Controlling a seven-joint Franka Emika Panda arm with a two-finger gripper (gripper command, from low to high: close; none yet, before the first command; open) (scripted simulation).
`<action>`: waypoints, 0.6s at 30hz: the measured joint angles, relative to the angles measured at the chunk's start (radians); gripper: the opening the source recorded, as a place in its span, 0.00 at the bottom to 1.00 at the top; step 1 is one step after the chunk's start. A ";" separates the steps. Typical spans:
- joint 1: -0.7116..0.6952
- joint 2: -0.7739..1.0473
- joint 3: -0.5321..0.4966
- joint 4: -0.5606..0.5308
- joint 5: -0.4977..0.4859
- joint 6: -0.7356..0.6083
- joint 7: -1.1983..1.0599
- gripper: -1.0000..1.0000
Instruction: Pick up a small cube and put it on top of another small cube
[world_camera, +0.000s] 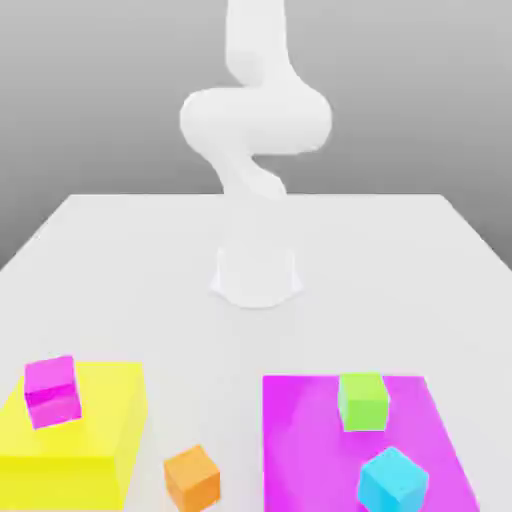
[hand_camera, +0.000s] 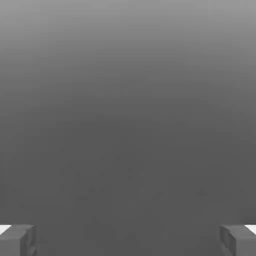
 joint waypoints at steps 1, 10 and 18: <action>-0.014 0.039 0.007 -0.007 0.000 0.016 0.030 0.50; -0.118 0.368 0.059 -0.064 -0.021 0.151 0.294 0.50; -0.171 0.659 0.063 -0.114 -0.055 0.269 0.537 0.50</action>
